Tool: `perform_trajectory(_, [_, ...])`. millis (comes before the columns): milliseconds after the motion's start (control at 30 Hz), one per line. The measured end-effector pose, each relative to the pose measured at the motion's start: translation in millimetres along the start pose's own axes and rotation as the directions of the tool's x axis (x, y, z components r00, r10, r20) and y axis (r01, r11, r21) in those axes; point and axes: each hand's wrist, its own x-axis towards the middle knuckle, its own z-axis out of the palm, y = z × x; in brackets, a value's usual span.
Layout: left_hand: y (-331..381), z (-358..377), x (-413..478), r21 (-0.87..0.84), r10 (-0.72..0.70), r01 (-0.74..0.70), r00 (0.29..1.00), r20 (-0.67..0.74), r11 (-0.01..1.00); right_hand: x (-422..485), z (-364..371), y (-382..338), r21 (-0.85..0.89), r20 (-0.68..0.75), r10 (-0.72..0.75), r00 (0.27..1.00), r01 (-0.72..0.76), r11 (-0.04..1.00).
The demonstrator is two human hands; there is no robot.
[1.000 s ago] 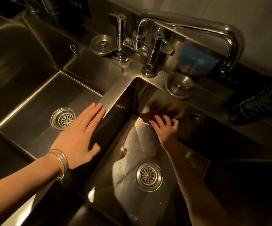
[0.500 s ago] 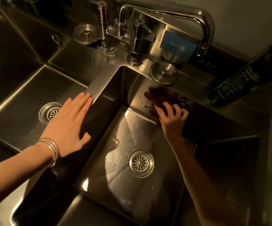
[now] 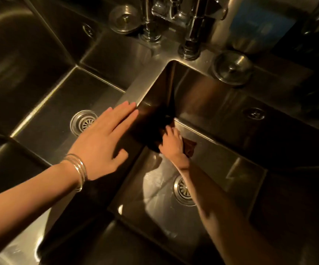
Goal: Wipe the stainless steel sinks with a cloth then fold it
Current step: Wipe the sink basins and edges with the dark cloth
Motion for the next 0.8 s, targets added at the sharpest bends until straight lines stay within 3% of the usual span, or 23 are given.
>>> perform_trajectory(67, [0.4, -1.2, -0.1, 0.002, 0.003, -0.003, 1.0, -0.001, 1.0, -33.6, 1.3, 50.0, -0.174, 0.147, -0.286, 0.947, 0.31, 0.935])
perform_trajectory(100, [1.1, -1.6, -0.1, 0.006, 0.005, -0.005, 1.0, 0.005, 1.0, -47.1, 2.9, 78.8, -0.196, 0.162, -0.268, 0.95, 0.297, 0.935])
perform_trajectory(167, [3.7, -2.9, 1.2, 0.015, -0.002, 0.002, 1.0, 0.018, 1.0, -70.5, 4.7, 121.5, -0.107, 0.002, 0.074, 0.997, -0.074, 0.992])
perform_trajectory(233, [3.9, -3.3, 1.5, 0.024, -0.01, 0.01, 1.0, 0.025, 1.0, -75.1, 7.5, 118.5, -0.019, -0.096, 0.396, 0.913, -0.399, 0.917])
perform_trajectory(300, [2.6, -3.4, 0.2, 0.04, -0.009, 0.008, 0.999, 0.034, 0.999, -62.5, 7.6, 77.7, 0.076, -0.081, 0.532, 0.843, -0.527, 0.846])
perform_trajectory(367, [1.3, -2.4, -0.2, 0.057, 0.001, -0.003, 0.999, 0.035, 0.998, -49.1, 11.7, 29.5, 0.078, -0.017, 0.405, 0.914, -0.403, 0.912])
perform_trajectory(433, [1.6, -1.6, 0.4, 0.059, 0.005, -0.007, 0.999, 0.033, 0.998, -45.4, 18.9, -3.1, -0.128, 0.116, 0.003, 0.993, 0.012, 0.992])
perform_trajectory(467, [1.1, -1.7, 0.8, 0.056, 0.004, -0.005, 0.999, 0.032, 0.998, -48.1, 22.0, -6.8, -0.226, 0.216, -0.17, 0.961, 0.219, 0.949])
perform_trajectory(500, [0.6, -2.0, 0.9, 0.055, 0.002, -0.004, 1.0, 0.029, 0.998, -49.3, 20.5, -1.0, -0.273, 0.279, -0.261, 0.924, 0.337, 0.901])
perform_trajectory(533, [0.6, -2.0, 1.1, 0.056, 0.001, -0.003, 1.0, 0.029, 0.998, -47.5, 19.5, 12.8, -0.282, 0.291, -0.281, 0.914, 0.363, 0.888])
perform_trajectory(567, [0.4, -2.3, 0.5, 0.059, 0.001, -0.003, 1.0, 0.028, 0.998, -45.5, 16.3, 28.8, -0.25, 0.262, -0.251, 0.932, 0.317, 0.915])
perform_trajectory(633, [0.6, -2.0, 0.6, 0.057, 0.012, -0.013, 1.0, 0.017, 0.998, -49.8, 12.3, 66.8, -0.118, 0.197, -0.06, 0.979, 0.084, 0.989])
perform_trajectory(700, [-0.9, -0.4, 1.2, 0.041, 0.027, -0.028, 1.0, 0.013, 0.999, -69.5, 10.4, 107.1, 0.004, 0.081, 0.126, 0.989, -0.127, 0.992])
perform_trajectory(767, [-3.5, 1.4, 1.8, 0.024, 0.041, -0.041, 0.999, 0.004, 0.999, -105.1, 12.9, 138.4, 0.058, -0.06, 0.327, 0.943, -0.324, 0.944])
perform_trajectory(800, [-4.3, 2.0, 2.3, 0.017, 0.045, -0.045, 0.999, -0.001, 0.999, -123.9, 14.8, 147.5, 0.076, -0.056, 0.473, 0.879, -0.468, 0.88])
